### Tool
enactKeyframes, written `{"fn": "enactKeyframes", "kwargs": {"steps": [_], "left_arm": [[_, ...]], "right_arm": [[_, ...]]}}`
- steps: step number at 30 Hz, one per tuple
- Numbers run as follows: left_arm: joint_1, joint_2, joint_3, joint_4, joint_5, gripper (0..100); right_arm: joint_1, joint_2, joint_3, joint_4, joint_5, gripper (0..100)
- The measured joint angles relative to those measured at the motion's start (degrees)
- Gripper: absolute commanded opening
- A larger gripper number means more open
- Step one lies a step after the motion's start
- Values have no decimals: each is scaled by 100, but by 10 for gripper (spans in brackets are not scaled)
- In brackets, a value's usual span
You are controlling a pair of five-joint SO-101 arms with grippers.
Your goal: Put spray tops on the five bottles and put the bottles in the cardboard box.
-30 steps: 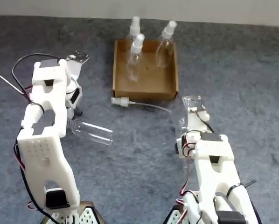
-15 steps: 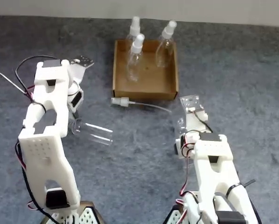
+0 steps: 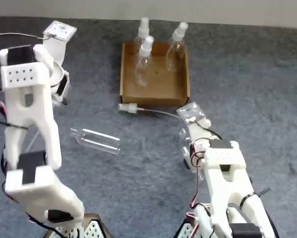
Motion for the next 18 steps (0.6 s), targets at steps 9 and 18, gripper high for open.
{"fn": "enactKeyframes", "kwargs": {"steps": [9, 18], "left_arm": [[0, -2927, 3499, -1538, 79, 3], [0, -6708, 7165, -2444, 466, 3]], "right_arm": [[-246, 0, -589, 1169, -343, 166], [-818, 9, -1327, 1310, -844, 168]]}}
